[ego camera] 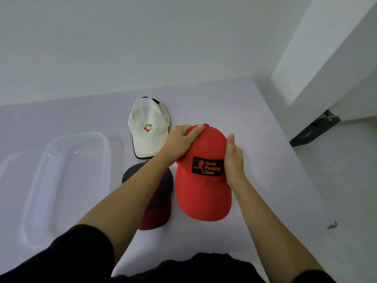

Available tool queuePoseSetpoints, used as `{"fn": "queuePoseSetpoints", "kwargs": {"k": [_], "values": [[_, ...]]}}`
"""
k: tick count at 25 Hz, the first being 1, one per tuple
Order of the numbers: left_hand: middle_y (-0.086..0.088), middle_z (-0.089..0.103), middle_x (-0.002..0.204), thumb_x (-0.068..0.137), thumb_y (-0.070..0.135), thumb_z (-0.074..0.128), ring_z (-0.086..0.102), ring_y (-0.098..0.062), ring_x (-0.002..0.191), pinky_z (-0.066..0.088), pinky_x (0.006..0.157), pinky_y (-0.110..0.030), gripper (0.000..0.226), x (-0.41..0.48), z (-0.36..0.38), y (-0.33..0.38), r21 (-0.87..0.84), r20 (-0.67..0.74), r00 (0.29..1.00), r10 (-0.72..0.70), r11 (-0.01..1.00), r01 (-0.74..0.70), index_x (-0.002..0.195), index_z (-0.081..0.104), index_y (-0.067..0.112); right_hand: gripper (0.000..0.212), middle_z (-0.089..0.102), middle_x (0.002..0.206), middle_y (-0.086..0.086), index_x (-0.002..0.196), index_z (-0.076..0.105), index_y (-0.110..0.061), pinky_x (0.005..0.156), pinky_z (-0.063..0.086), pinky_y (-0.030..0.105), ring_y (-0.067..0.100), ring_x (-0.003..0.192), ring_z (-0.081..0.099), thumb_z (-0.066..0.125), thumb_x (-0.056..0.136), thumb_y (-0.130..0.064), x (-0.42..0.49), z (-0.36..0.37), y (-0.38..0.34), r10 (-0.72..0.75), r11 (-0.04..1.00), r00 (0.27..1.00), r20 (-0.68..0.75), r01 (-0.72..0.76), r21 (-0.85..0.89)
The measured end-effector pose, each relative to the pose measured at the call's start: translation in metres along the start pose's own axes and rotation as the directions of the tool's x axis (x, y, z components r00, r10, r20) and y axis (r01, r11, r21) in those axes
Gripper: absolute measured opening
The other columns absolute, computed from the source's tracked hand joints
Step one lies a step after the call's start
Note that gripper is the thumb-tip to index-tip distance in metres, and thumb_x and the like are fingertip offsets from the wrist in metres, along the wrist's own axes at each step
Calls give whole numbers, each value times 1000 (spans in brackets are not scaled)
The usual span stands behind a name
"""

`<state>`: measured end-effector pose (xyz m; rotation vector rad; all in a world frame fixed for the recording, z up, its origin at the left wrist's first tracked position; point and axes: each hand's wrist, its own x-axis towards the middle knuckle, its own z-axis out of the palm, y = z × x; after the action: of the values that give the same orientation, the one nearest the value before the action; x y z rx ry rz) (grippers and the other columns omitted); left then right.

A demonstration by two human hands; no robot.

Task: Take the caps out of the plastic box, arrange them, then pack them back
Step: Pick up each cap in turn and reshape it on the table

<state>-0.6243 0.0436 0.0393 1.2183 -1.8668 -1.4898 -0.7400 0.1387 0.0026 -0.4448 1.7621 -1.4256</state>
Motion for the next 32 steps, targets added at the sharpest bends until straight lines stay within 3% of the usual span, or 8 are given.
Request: {"fn": "queuePoseSetpoints", "kwargs": {"k": [5,8,10,15,19,23,28,32], "values": [[5,60,112,71,82,40,57,-18,103,48,86,-45,77,4,15,-52,-57,220,842,-493,855,516,120,56,25,58,68,71,1,69,66,-15,62,53,26,15,69,66,31,97,-51,16,-13,28,114,986,970,-214,-84,143],[0,65,81,85,68,41,60,-18,80,49,77,-34,54,3,36,-64,-80,6,909,-417,906,416,79,61,18,60,63,68,4,69,61,-9,64,54,29,16,67,63,31,96,-53,22,-9,42,110,990,965,-236,-86,110],[4,38,52,95,51,38,39,-15,54,34,56,-30,53,5,50,-60,-134,-230,888,-397,917,376,54,35,18,57,56,65,5,71,55,-9,63,51,31,17,63,57,29,96,-53,29,-6,51,106,993,967,-232,-91,76],[5,23,48,98,44,36,24,-11,45,24,48,-27,53,27,54,-73,-186,-330,845,-421,906,379,53,18,20,54,30,49,-3,52,23,-21,52,30,31,13,47,31,33,96,-50,62,-19,56,3,959,988,-155,-46,-278],[4,28,50,97,46,36,29,-13,49,29,54,-30,53,42,59,-98,-220,-337,805,-489,872,438,52,23,20,55,31,48,-8,49,25,-23,55,30,32,13,48,33,38,92,-55,89,-21,60,-15,875,1000,-20,3,-483],[2,51,73,99,38,38,47,-14,70,35,64,-25,36,43,58,-117,59,-234,866,-443,882,467,79,51,11,47,45,53,-12,51,45,-27,61,35,25,5,56,44,45,94,-48,100,-28,66,92,868,975,203,21,-496],[4,44,59,98,35,40,41,-9,56,31,55,-25,43,52,37,-103,448,-31,950,-311,845,291,60,42,14,22,60,81,-7,86,59,-19,69,42,22,7,73,53,50,94,-37,109,-41,55,246,884,894,376,-48,-465],[-8,66,90,96,33,50,57,-16,80,48,78,-32,34,60,31,-93,119,242,891,-383,924,364,98,68,4,13,61,89,-1,93,50,-18,73,44,29,13,78,55,46,97,-30,111,-40,43,302,909,832,466,-104,-404]]}}
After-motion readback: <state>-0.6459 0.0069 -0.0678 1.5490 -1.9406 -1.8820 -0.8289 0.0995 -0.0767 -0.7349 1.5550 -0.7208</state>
